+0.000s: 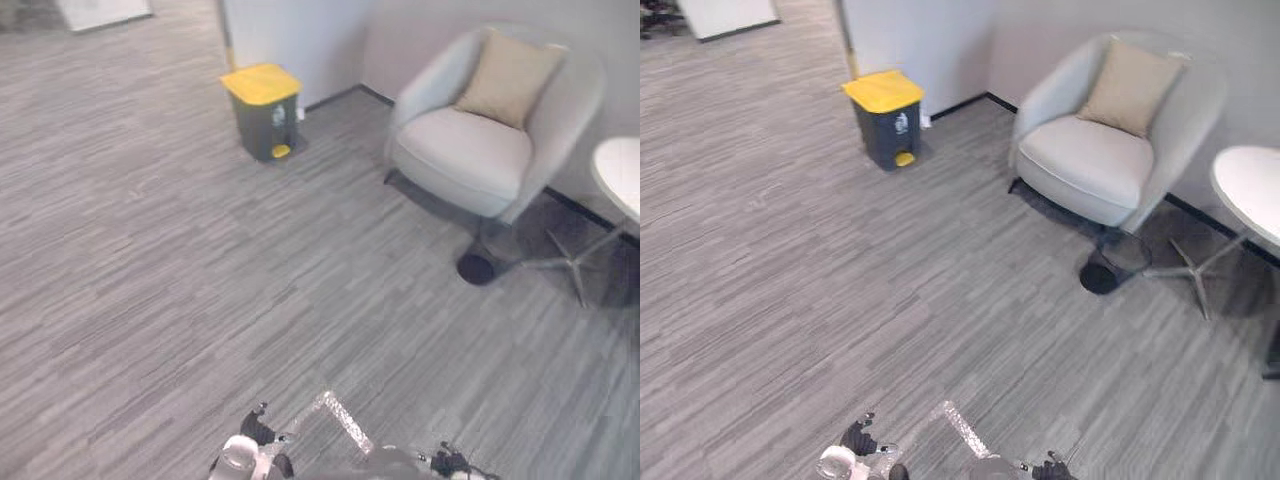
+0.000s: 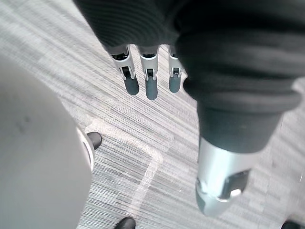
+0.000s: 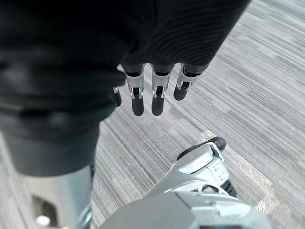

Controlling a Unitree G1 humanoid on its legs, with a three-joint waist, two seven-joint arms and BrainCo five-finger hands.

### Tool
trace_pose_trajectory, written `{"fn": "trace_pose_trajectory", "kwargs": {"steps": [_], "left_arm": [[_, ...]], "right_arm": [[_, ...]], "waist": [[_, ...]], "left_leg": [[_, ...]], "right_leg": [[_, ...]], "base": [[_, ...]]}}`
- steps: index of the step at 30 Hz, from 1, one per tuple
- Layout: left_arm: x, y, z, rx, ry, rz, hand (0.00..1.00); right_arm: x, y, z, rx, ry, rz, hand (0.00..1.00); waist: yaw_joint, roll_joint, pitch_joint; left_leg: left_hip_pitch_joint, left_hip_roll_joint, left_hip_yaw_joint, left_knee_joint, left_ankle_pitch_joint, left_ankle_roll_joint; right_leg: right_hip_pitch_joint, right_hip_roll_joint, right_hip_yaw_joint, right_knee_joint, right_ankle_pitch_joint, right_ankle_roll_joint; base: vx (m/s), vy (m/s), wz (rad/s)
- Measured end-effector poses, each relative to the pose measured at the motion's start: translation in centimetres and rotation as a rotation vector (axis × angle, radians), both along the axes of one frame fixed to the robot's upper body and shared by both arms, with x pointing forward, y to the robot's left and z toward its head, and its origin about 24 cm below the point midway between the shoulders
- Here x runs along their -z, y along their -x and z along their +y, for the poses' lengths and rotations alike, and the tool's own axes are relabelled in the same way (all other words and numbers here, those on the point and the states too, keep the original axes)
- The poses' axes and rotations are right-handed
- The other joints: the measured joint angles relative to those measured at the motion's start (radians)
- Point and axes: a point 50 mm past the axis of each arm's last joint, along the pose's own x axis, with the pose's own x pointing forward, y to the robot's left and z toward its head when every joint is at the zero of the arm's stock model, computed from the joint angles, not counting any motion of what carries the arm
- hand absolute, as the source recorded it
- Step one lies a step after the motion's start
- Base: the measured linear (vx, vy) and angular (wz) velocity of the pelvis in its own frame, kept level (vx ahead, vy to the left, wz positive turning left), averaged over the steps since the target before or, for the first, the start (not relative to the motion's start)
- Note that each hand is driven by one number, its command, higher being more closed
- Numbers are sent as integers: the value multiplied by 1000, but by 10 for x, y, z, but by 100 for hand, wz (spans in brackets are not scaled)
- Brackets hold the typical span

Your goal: Organize the slippers on the shoe rack

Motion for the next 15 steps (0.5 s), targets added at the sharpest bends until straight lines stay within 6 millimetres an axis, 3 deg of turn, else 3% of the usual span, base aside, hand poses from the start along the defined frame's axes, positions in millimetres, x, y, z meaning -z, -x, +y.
{"fn": "trace_pose_trajectory", "kwargs": {"steps": [2,3,4,8,10,12,14,15], "left_arm": [[0,1,1,0,-4,2,0],[-1,-4,-15,-15,52,-7,0],[0,-3,-16,-13,56,-4,0],[-3,-11,-23,-6,72,-24,0],[-2,-8,-19,-33,72,-15,0],[-1,-5,-22,-29,84,-14,0],[-2,-7,-24,-28,89,-21,0],[-2,-7,-24,-30,87,-20,0]], "right_arm": [[-1,-2,-1,-5,4,-4,0],[-1,-2,-10,-20,27,10,0],[-1,0,-10,-19,27,15,0],[1,4,-11,-1,24,29,0],[1,5,-10,-2,22,29,0],[0,3,-12,-1,28,24,0],[-1,2,-17,-2,39,22,0],[-2,3,-20,-2,50,27,0]], "waist": [[3,1,1],[27,34,1],[27,34,0],[14,30,5],[44,20,10],[57,25,16],[57,51,22],[56,75,17]], "left_leg": [[33,5,37,0,0,0],[66,32,163,55,0,-1],[69,36,168,69,0,-1],[70,54,170,106,-3,-6],[58,64,141,194,-4,-6],[57,24,-57,180,-62,-10],[73,-2,-184,71,-74,-17],[77,17,-220,37,-94,-15]], "right_leg": [[6,-36,-197,11,-3,-24],[88,-14,-313,-182,1,-73],[92,-12,-301,-188,2,-73],[81,15,-272,-197,5,-78],[87,37,-168,-210,25,-76],[92,53,-69,-246,56,-76],[76,90,16,-259,87,-68],[63,132,55,-279,107,-63]], "base": [[106,-165,-139],[98,-277,-214],[55,-257,-207],[-72,-86,-30],[-73,-34,-121],[-36,40,-155],[-103,76,-135],[-122,109,-122]]}}
